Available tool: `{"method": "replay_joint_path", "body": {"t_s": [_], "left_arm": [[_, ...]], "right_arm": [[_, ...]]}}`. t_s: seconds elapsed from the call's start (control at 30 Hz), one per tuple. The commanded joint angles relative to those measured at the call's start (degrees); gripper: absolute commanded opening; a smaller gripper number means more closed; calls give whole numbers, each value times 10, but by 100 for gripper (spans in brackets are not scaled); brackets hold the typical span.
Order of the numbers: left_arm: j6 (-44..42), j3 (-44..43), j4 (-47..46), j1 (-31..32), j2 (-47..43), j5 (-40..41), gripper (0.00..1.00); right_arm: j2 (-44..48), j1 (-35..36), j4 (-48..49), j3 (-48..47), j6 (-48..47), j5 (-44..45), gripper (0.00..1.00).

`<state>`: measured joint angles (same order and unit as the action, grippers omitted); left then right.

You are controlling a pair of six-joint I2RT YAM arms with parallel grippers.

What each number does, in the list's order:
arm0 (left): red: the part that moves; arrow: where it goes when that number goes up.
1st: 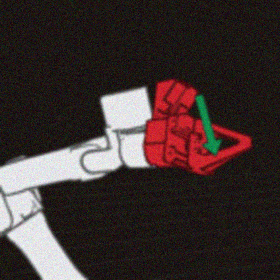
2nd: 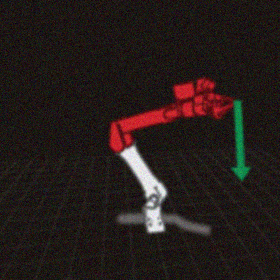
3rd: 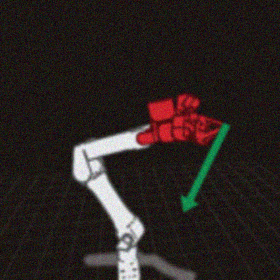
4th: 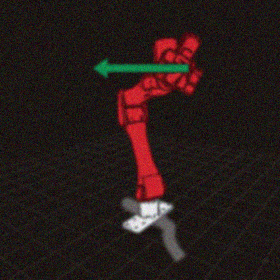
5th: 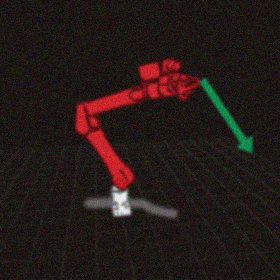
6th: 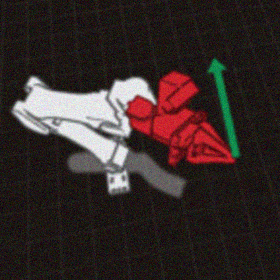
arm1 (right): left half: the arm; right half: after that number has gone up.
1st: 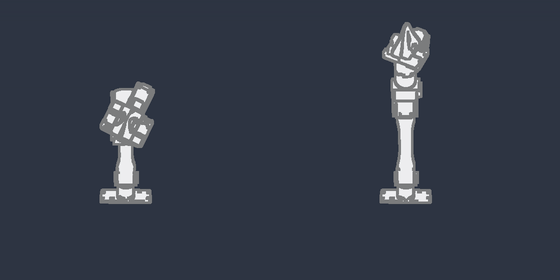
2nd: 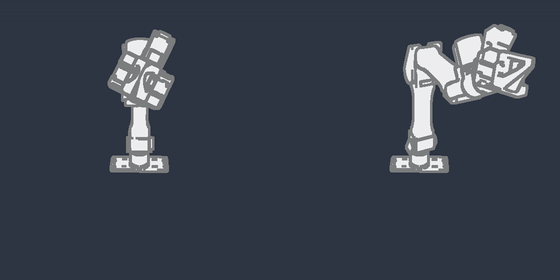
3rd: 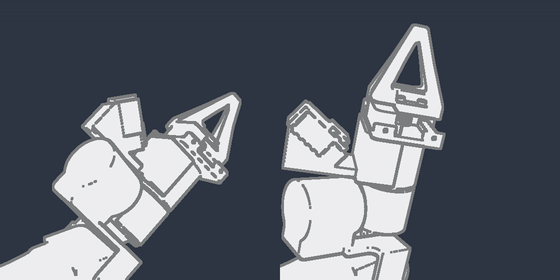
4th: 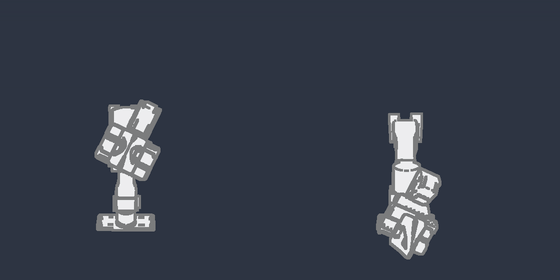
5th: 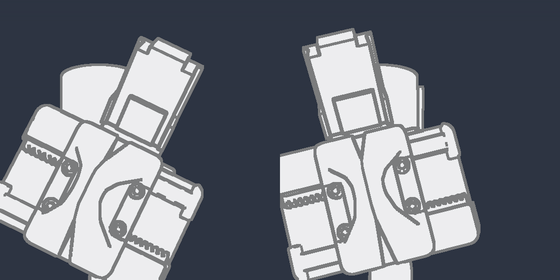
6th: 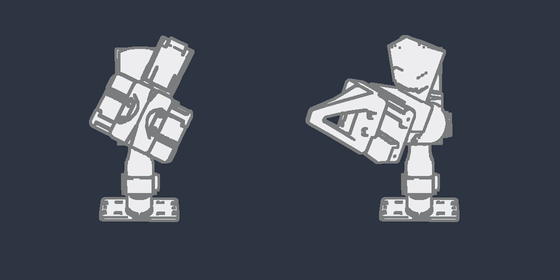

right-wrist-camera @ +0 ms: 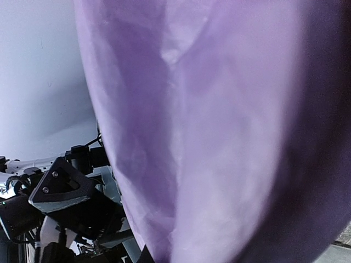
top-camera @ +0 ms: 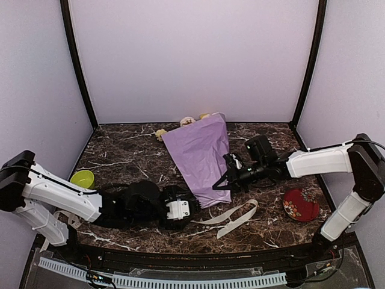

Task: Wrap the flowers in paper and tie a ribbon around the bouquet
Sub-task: Pass from the right arm to the left

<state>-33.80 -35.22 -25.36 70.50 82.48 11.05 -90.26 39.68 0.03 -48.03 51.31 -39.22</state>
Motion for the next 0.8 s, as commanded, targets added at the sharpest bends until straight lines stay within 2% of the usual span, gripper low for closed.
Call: {"method": "replay_joint_path", "body": {"t_s": [0.0,0.17,0.27,0.33,0.43,0.53,0.67,0.7,0.77], "left_arm": [[-132,-24,-108,-6,74,72,86],[-196,-56,-211,-6,151,111,83],[-183,-75,-197,-6,171,93,78],[-173,-76,-203,-6,177,88,70],[-151,-77,-204,-5,172,77,50],[-126,-79,-160,-5,160,36,35],[-110,-74,-133,-5,156,37,6],[-106,-71,-129,-5,154,38,1],[-99,-66,-122,-5,153,38,0]], "right_arm": [[-6,0,60,8,10,-11,0],[-6,0,66,19,16,-8,0],[-6,1,80,29,24,-9,0],[-6,2,87,32,27,-11,0],[-28,3,92,30,27,-10,0],[-35,2,95,26,28,-10,0],[-38,2,79,18,17,-8,0],[-37,2,70,15,9,-4,2],[-30,2,23,6,-18,21,10]]}}
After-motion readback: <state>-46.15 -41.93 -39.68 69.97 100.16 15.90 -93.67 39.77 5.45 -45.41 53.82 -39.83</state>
